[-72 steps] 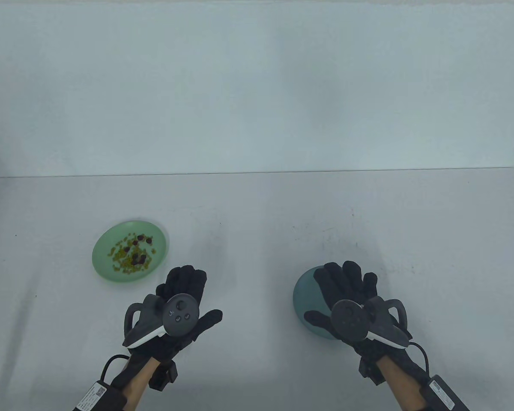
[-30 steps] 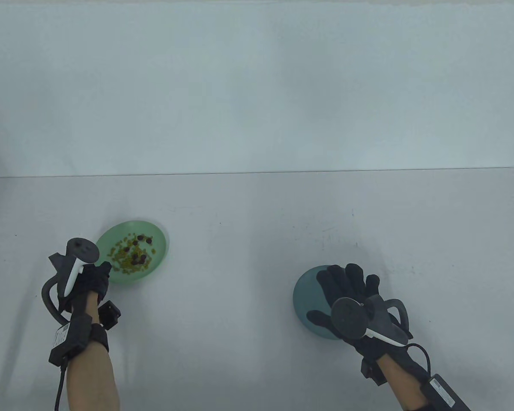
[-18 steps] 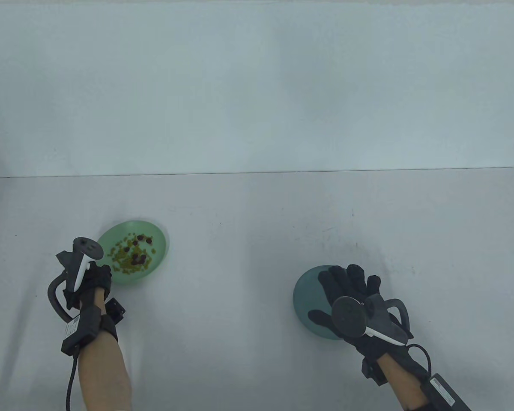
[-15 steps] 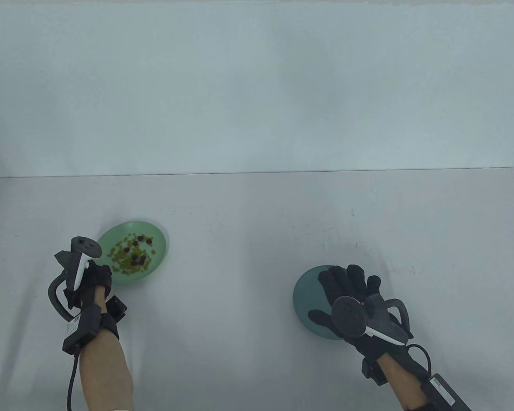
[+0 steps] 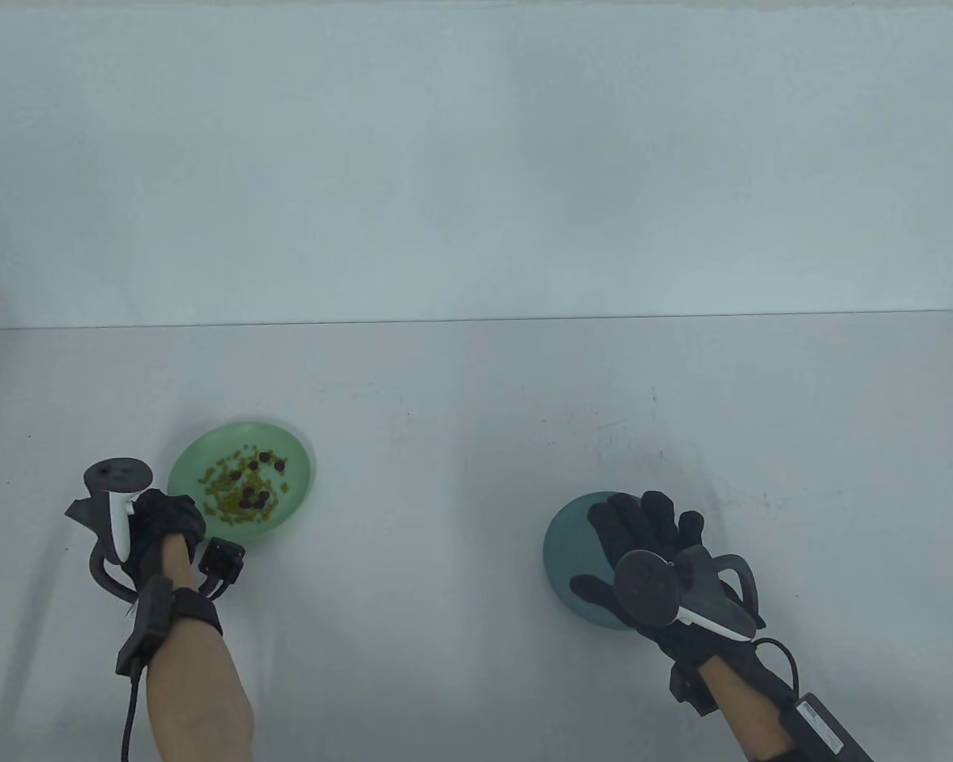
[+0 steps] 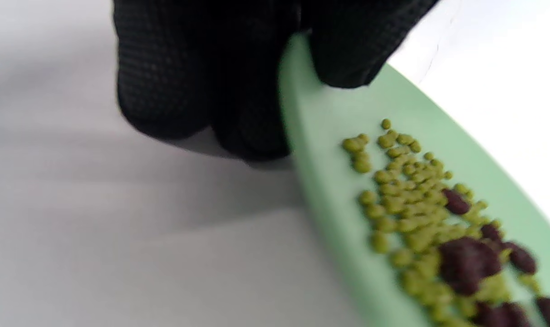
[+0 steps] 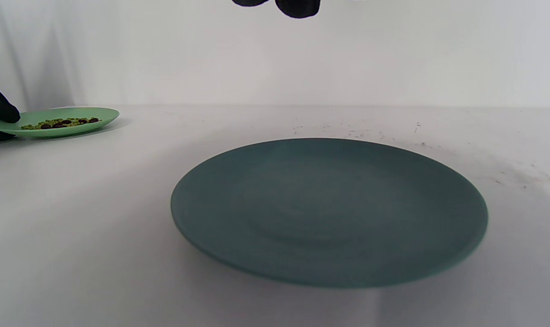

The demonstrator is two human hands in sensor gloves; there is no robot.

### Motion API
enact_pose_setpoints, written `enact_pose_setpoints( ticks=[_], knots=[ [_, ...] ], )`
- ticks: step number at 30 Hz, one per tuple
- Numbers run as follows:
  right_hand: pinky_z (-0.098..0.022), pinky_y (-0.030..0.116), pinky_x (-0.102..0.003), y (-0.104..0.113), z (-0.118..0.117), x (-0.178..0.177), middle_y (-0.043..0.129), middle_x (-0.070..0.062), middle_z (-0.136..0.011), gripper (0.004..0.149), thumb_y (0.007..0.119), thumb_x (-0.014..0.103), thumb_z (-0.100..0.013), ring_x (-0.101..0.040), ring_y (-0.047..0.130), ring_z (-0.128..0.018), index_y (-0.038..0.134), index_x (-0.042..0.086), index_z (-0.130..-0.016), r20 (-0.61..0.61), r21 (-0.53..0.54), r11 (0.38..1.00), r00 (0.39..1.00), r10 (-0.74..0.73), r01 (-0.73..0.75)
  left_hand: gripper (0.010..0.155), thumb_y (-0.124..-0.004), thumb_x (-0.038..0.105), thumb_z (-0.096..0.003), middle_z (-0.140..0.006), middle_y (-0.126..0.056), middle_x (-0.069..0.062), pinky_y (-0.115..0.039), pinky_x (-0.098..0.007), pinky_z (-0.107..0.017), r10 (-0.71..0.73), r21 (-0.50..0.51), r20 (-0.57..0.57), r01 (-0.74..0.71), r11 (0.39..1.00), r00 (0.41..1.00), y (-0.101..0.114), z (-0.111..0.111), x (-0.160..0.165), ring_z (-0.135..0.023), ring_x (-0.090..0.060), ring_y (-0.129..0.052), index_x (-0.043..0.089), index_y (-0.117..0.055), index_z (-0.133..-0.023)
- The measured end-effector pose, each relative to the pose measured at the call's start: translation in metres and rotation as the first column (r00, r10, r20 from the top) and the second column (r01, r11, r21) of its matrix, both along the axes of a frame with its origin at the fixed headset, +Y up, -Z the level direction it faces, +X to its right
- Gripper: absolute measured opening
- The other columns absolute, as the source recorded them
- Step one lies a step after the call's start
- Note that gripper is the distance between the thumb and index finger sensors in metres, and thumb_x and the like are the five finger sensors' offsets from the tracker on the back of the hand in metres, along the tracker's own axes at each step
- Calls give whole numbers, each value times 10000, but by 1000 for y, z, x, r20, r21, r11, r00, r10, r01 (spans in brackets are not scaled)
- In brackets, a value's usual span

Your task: Pick cranberries with hand pinch into plate

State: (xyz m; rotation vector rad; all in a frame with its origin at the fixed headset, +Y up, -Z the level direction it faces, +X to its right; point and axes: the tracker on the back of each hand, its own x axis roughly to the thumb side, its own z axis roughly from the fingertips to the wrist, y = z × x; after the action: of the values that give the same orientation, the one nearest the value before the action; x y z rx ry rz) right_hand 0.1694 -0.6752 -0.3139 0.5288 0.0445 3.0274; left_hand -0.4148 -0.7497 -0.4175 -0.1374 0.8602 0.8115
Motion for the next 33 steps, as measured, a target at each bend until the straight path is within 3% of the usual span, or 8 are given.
enact_pose_setpoints(
  ticks=[4,15,23,33],
  knots=[
    [-735,315,-748,0,0,0,353,-160,-1268,890,451,710,-515,-557,336,-1130,310,160,-1201,1,6,1000,1000,-1,1,496,-729,235,-571,-824,-845,-191,-910,-376,-432,128,81,-27,-126,989,991,-6,8,-4,-560,-280,-1038,27,-615,-1007],
    [-734,317,-747,0,0,1,354,-157,-1268,887,447,709,-516,-553,341,-1129,311,161,-1200,9,23,1000,1000,0,-1,511,-683,207,-581,-829,-862,-200,-910,-385,-433,173,140,56,-179,974,983,-2,13,-1,-550,-289,-1047,9,-607,-1046],
    [-736,317,-747,0,0,2,352,-157,-1269,887,448,709,-515,-555,340,-1129,310,162,-1200,8,29,1000,1000,2,-3,510,-669,209,-586,-800,-879,-176,-928,-350,-385,96,175,227,-137,975,969,44,13,27,-490,-233,-1072,-1,-595,-1045],
    [-738,319,-744,-3,-1,3,354,-158,-1267,882,446,706,-517,-551,341,-1131,309,164,-1199,11,22,1000,1000,4,-4,516,-662,212,-591,-819,-861,-173,-932,-343,-383,170,260,396,-288,922,902,88,26,87,-490,-230,-1074,-11,-573,-1048]
  ],
)
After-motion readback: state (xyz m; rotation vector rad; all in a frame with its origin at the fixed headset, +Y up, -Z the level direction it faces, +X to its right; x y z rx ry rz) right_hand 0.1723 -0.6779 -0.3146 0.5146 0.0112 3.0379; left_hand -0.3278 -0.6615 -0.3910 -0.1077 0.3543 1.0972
